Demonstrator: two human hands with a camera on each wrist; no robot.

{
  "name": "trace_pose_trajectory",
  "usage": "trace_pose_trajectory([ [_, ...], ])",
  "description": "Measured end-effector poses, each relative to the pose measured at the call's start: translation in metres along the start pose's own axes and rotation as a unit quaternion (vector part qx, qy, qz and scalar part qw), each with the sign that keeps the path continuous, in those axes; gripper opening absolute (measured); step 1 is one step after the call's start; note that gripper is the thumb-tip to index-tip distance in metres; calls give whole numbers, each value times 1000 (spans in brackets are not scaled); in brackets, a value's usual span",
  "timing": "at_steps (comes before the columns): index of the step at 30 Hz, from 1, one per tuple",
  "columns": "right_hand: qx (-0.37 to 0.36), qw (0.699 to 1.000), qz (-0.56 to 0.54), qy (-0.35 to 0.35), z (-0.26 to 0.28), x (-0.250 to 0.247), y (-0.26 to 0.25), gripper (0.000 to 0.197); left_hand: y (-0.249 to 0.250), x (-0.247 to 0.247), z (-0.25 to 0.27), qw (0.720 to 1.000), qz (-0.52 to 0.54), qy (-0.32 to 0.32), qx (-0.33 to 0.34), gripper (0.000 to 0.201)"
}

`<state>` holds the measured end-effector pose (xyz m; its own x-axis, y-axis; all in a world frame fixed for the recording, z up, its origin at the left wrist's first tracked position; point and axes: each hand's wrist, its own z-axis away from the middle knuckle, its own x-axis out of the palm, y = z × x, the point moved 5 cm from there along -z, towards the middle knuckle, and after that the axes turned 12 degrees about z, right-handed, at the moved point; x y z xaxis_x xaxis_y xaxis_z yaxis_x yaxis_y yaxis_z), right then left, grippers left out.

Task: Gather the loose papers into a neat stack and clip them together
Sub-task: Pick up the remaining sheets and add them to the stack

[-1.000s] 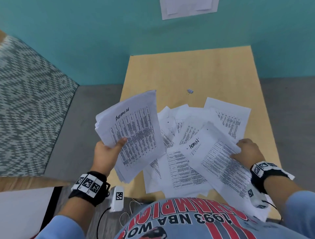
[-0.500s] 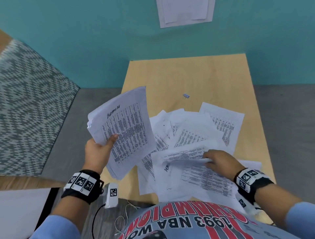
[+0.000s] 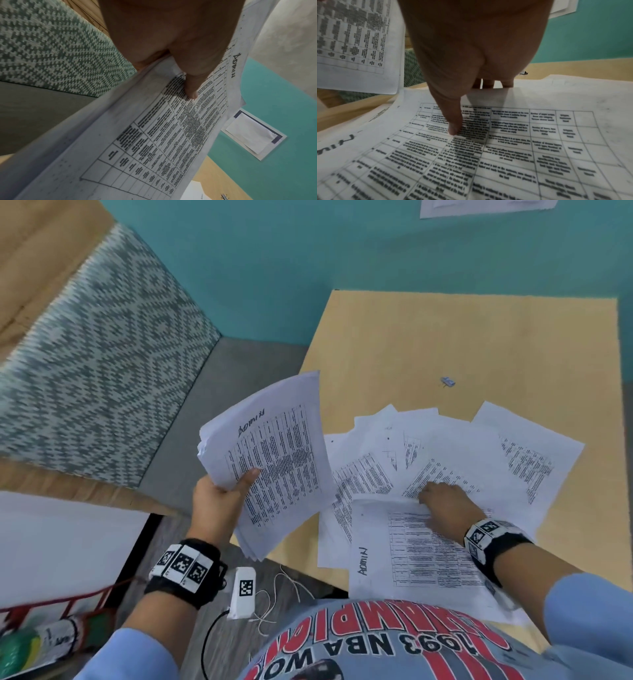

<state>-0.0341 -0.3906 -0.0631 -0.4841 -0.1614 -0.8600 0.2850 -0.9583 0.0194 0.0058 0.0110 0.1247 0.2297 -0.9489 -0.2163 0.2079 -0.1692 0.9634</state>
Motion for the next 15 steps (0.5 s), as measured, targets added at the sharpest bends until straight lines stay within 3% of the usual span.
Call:
trace_pose_trajectory([
  [4, 10, 998, -58, -12, 4, -2, -7, 31, -8, -9, -7, 1000, -2, 2, -7, 17],
  [7, 28, 992, -125, -21, 8, -2, -8, 54, -11, -6, -13, 1000, 10, -8, -9, 17],
  [9, 17, 996, -87, -10, 4, -5, -5, 62, -9, -1, -18, 1000, 15, -20, -9, 16],
  [11, 2, 1000, -11, 13, -4, -11, 0, 49, -8, 3, -24, 999, 9, -35, -4, 17],
  [15, -17, 995, 77, 63, -20, -26, 6, 43, -7, 8, -33, 999, -8, -43, -9, 16],
])
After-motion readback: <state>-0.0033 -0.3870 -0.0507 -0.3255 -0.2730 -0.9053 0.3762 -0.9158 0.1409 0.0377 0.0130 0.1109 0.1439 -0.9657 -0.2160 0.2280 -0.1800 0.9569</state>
